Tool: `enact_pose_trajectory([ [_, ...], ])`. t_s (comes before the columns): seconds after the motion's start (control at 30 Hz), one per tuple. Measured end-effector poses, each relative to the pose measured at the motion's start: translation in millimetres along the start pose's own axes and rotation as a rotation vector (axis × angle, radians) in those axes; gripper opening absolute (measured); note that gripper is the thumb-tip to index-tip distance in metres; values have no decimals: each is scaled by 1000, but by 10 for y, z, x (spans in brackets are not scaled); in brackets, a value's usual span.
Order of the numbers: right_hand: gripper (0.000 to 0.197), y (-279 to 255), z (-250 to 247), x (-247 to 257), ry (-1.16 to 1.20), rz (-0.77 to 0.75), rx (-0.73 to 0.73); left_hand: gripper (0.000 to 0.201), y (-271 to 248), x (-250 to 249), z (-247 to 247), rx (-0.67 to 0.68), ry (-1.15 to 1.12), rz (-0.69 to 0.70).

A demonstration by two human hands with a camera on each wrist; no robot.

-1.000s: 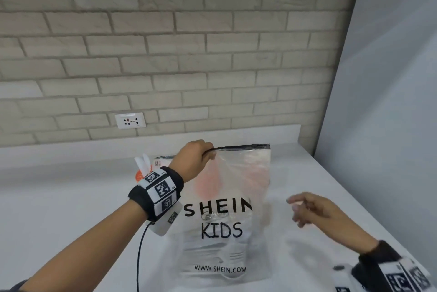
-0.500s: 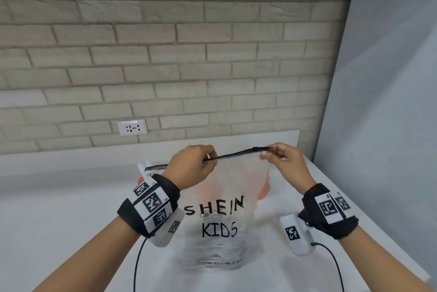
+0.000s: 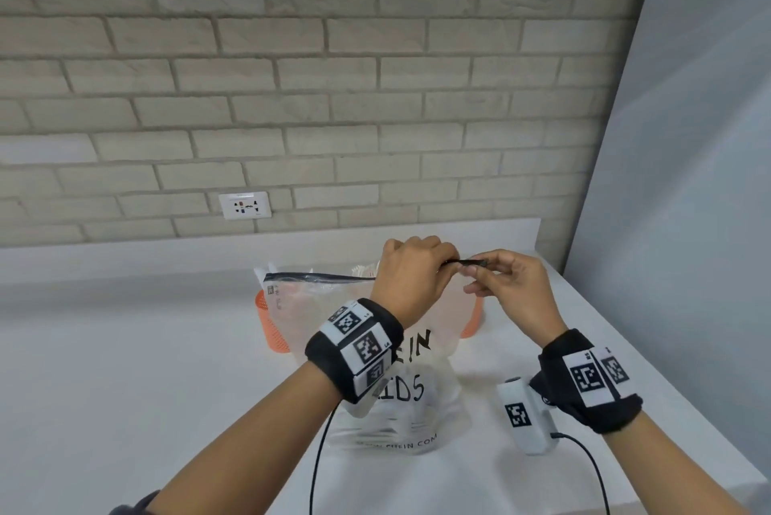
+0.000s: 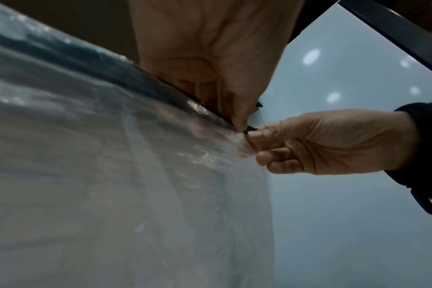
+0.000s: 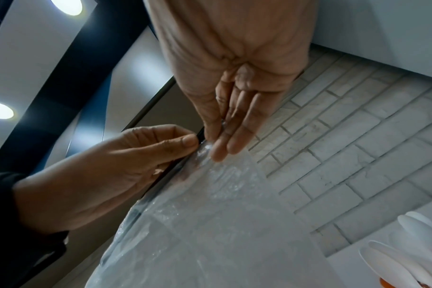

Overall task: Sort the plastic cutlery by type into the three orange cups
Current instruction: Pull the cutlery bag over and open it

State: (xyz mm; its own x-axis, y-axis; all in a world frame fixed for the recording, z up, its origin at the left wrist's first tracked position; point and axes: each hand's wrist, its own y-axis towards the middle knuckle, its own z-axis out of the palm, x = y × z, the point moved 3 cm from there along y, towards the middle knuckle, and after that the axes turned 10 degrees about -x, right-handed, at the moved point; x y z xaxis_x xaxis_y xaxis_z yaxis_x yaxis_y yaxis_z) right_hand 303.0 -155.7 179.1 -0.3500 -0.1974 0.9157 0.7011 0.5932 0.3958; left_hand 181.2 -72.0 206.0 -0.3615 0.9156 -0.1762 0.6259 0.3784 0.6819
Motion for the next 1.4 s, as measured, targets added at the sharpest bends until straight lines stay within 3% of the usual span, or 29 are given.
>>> enact_pose_trajectory([
  [0.23,16,39,-49,-117,38,24,-66,27,-262,516,-277,-66,113,-136],
  [0.4,16,76,6,-139,60,37,-55,15,-602,1083,-619,-197,236,-226],
  [0.5,17,99,43,-137,68,34,-51,32,-742,1309,-767,-187,267,-320],
  [0.57,16,106,51,-152,71,36,-49,38,-808,1367,-837,-206,173,-396],
  [0.67,13,107,47,-153,64,41,-50,23,-817,1341,-838,-225,-115,-552],
  [0.7,12,99,51,-140,73,41,-50,27,-799,1306,-814,-220,-171,-579],
  [0.8,10,71,75,-85,80,34,-58,45,-718,1227,-708,-189,-110,-570],
  [0.97,6,70,87,-66,22,0,-89,34,-573,1005,-525,4,136,-461],
  [1.1,22,97,95,-82,-56,-1,-40,27,-582,951,-401,189,285,-436],
  [1.2,27,81,143,-83,-311,-34,52,24,-573,917,-393,74,274,-436],
  [1.3,7,-20,234,-83,-545,-55,165,29,-564,825,-391,-27,189,-437],
  [1.4,31,-118,291,-226,-719,-1,300,25,-629,763,-384,-19,198,-473],
])
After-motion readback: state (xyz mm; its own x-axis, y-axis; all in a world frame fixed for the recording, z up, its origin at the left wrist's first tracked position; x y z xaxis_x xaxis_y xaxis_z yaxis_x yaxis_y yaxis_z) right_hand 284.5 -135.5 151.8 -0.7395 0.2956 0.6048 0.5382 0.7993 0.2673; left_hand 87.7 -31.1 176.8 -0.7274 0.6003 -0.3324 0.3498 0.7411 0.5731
